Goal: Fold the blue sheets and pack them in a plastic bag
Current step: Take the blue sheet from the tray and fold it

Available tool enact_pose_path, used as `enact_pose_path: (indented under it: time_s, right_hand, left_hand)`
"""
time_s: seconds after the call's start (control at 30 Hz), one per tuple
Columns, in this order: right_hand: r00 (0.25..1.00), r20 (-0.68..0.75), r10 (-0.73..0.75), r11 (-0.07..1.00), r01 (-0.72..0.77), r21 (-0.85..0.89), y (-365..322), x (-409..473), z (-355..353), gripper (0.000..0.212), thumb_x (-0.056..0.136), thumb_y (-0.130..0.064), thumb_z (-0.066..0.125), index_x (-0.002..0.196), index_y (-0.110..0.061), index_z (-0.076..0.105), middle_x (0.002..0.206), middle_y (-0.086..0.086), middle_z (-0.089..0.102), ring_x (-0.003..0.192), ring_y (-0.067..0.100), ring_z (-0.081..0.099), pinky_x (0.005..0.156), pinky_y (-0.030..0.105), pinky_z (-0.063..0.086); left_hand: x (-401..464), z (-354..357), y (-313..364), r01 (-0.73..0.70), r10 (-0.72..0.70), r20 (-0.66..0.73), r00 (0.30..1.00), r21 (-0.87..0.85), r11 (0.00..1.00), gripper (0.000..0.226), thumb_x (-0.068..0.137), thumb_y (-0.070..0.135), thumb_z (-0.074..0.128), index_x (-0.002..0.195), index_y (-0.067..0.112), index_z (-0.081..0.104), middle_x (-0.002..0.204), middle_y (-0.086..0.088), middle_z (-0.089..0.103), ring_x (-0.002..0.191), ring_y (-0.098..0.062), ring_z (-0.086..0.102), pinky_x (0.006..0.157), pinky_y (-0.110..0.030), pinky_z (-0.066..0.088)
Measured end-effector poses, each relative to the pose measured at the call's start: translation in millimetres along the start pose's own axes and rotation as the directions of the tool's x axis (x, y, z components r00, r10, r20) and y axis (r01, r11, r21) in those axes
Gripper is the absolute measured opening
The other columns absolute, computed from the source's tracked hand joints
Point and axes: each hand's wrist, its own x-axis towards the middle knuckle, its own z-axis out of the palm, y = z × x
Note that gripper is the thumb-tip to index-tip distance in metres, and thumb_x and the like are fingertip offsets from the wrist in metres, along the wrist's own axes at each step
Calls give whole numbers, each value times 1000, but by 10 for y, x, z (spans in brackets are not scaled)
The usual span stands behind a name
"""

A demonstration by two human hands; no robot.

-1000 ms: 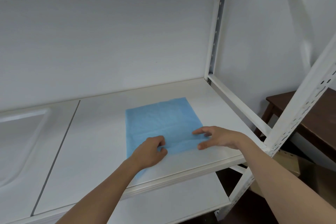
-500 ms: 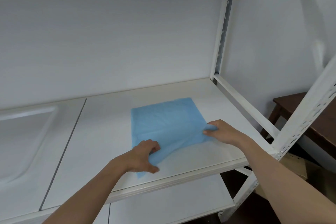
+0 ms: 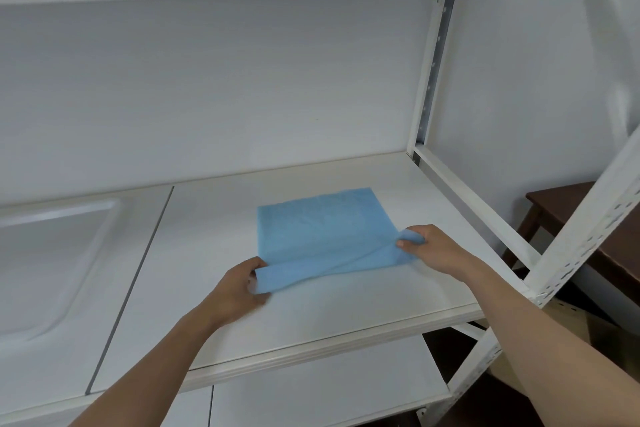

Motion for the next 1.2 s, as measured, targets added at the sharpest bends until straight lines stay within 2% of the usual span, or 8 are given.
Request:
enact_pose_path:
  time_s: [0.13,0.3,0.47,0.63,0.73,0.9,1.03,1.2]
  right_hand:
    - [1000,7,20,1000,-20,5,20,-12,-16,15,95,-27,56,96,-19,69,91,-2,67,81,13,58,70,23,40]
    - [996,39,75,997,-74,-21,90,-8,-57,18,92,-28,59,97,-14,70,96,8,68,84,17,57,73,28,39]
    - [966,169,194,980,-182,-86,111,5,-147,25,92,-26,57,102,-6,67,90,4,65,85,18,59,75,30,47]
    - [887,316,338,941,-319,-110,67,-26,-203,19,95,-20,55,107,-12,68,107,6,71,103,20,67,90,35,55]
    - [907,284,311,950,-284,-132,51,-21,-182,20,95,-20,54,107,-10,67,106,7,71,100,22,67,88,35,54]
    - [980,112,166,982,-153,-113,50,64,-109,27,92,-23,54,98,3,61,89,8,62,78,18,56,71,30,41]
    - [995,21,97,987,-93,-129,-9,202,-12,17,94,-25,53,84,-14,60,84,2,60,75,16,53,65,27,37]
    - [986,-165,22,997,-33,-64,-114,473,114,17,96,-21,48,87,-10,59,84,6,58,79,24,52,64,30,38]
  left_hand:
    - [26,-20,-54,-73,74,-22,997,26,997,32,84,-6,53,77,24,62,83,12,66,83,-7,59,79,-29,46]
    - [58,-24,-94,-74,73,14,997,12,997,30,84,-11,41,81,7,65,83,-6,66,84,-24,60,76,-33,46]
    - [18,-37,11,15,9,115,993,-208,978,25,89,8,47,87,7,72,87,0,72,81,-13,63,78,-24,47]
    - [-12,-53,126,146,-72,213,974,-358,922,29,76,30,51,60,9,64,60,-5,64,60,-21,63,62,-28,49]
    - [-3,-30,129,160,-84,206,975,-386,908,33,81,30,51,66,3,64,61,-9,64,57,-23,62,58,-27,48]
    - [22,55,128,78,-57,63,996,-411,908,20,91,14,53,77,1,60,64,4,60,60,-14,53,58,-24,42]
    - [104,80,64,-1,-33,-113,993,-293,956,37,87,33,49,66,3,39,62,-1,39,59,-16,35,60,-31,29]
    - [333,115,122,58,-196,-355,914,-364,930,27,99,17,44,78,3,53,59,-5,42,53,-14,33,52,-28,27]
